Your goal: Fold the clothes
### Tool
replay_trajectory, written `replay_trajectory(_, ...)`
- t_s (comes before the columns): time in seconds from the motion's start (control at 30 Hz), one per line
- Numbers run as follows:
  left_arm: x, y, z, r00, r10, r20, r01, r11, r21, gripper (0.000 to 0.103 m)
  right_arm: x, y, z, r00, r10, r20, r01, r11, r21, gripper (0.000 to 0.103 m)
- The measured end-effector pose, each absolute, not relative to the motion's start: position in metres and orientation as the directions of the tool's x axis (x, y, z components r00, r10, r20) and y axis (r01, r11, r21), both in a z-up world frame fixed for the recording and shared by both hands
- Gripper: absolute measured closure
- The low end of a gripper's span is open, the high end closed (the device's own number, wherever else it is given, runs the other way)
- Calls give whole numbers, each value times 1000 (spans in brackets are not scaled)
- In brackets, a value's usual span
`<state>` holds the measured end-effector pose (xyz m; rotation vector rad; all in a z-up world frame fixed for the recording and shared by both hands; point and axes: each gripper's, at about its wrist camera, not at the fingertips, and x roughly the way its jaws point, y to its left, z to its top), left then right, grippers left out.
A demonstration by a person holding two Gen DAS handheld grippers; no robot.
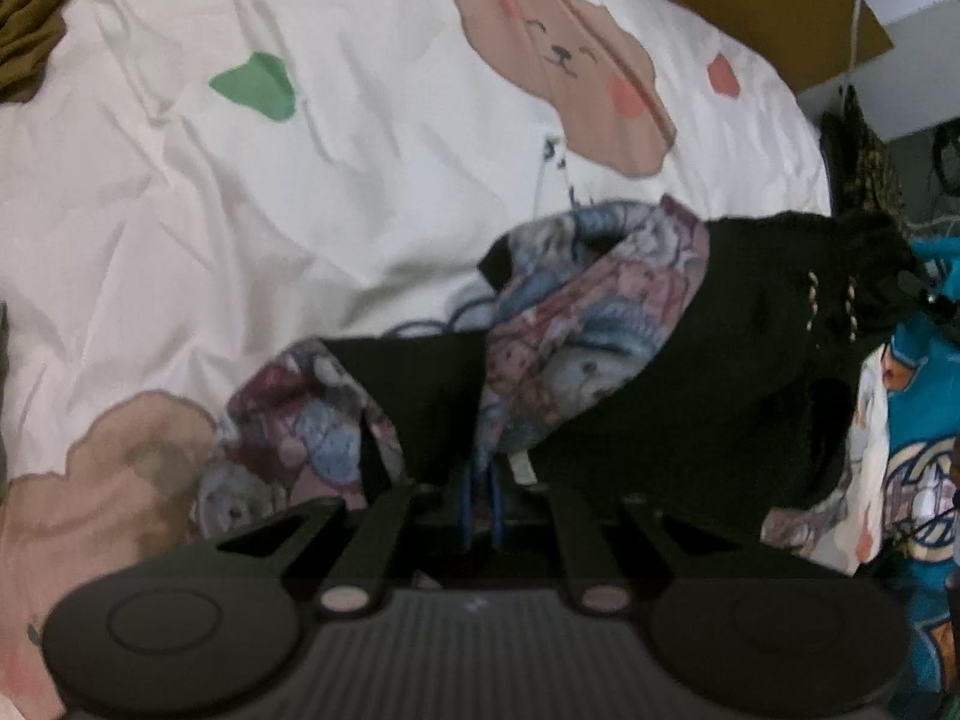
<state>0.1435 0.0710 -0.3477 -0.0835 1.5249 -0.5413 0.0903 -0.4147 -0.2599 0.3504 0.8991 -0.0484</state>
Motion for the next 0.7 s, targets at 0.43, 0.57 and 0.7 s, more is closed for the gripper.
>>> replay_trajectory(0.43, 143, 76, -353, -116, -332, -936, 287, 891, -351, 93, 30, -437, -320, 522, 131, -843, 299, 897, 324, 95)
replay_trajectory(0.57, 158, 83, -330, -51, -355, -933, 268, 895, -355, 90, 30, -434, -321, 518, 128, -846, 297, 900, 318, 95)
replay_trajectory(0.7, 173, 79, -308, 17, -365, -931, 270, 898, -347, 84, 29, -432, -320, 521, 126, -844, 291, 904, 314, 95)
